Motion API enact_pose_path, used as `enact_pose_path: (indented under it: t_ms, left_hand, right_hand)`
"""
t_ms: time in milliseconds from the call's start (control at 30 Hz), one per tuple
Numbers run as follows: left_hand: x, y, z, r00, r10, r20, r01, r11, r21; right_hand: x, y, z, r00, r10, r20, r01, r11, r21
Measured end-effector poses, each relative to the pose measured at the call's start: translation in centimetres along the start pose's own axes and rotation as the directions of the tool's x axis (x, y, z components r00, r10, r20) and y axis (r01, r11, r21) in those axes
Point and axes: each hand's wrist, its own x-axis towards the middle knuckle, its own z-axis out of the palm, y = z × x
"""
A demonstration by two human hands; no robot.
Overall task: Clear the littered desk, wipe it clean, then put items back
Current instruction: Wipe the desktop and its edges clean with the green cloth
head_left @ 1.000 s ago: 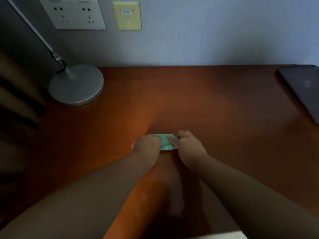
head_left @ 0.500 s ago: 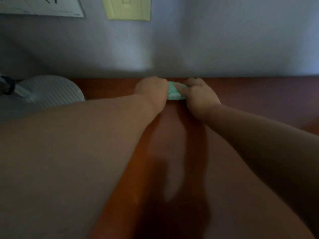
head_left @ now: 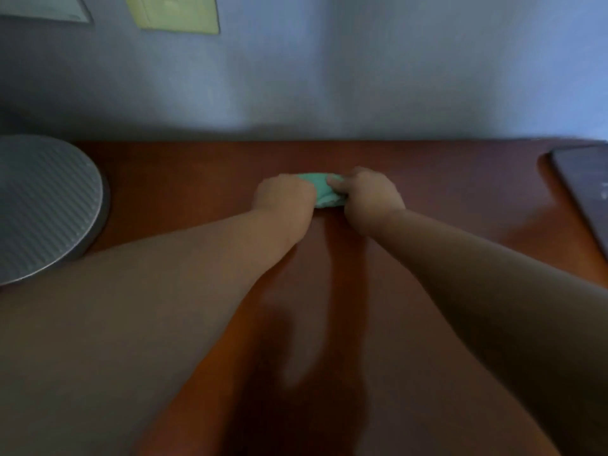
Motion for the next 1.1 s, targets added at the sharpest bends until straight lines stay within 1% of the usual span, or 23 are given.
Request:
enact_pose_path:
  t_ms: [167, 233, 367, 500, 633, 733, 867, 1000, 1100]
  left_hand:
    - [-8.1, 4.0, 1.4, 0.994, 0.026, 0.108, -0.030, 0.999, 0.035]
    - [-11.5, 5.8, 2.4, 0.991, 0.027, 0.132, -0.033, 0.998, 0.046]
    - [-18.6, 9.4, 5.5, 0.984, -0.014, 0.180, 0.013, 1.000, 0.006]
    - [-26.0, 13.3, 8.0, 0.972, -0.051, 0.230, 0.060, 0.998, -0.034]
    - [-32.4, 17.0, 8.4, 0.980, -0.080, 0.181, 0.101, 0.989, -0.109]
    - [-35.4, 19.1, 8.6, 0.972, -0.083, 0.218, 0.106, 0.990, -0.094]
    - [-38.1, 21.1, 9.1, 0.962, -0.078, 0.261, 0.115, 0.985, -0.132]
    - [-39.9, 23.1, 8.4, 0.959, -0.065, 0.275, 0.093, 0.991, -0.091]
    - [-39.7, 24.6, 7.7, 0.950, -0.048, 0.307, 0.065, 0.997, -0.047]
  right_hand:
    - [-9.7, -0.5, -0.3, 0.978, -0.094, 0.186, 0.099, 0.995, -0.017]
    - [-14.0, -0.7, 0.1, 0.970, -0.097, 0.224, 0.099, 0.995, 0.003]
    - [-22.8, -0.6, 1.6, 0.953, -0.129, 0.275, 0.117, 0.991, 0.059]
    - [-31.3, 0.3, 3.5, 0.951, -0.171, 0.258, 0.153, 0.984, 0.088]
    - [-38.0, 1.6, 5.4, 0.953, -0.204, 0.222, 0.176, 0.974, 0.140]
    - [-41.7, 2.4, 6.3, 0.957, -0.231, 0.175, 0.213, 0.970, 0.116]
    - [-45.3, 3.1, 7.7, 0.960, -0.247, 0.135, 0.237, 0.968, 0.088]
    - [-47.0, 4.2, 7.9, 0.953, -0.266, 0.144, 0.263, 0.964, 0.040]
    - [-47.7, 5.2, 7.5, 0.960, -0.231, 0.158, 0.229, 0.973, 0.030]
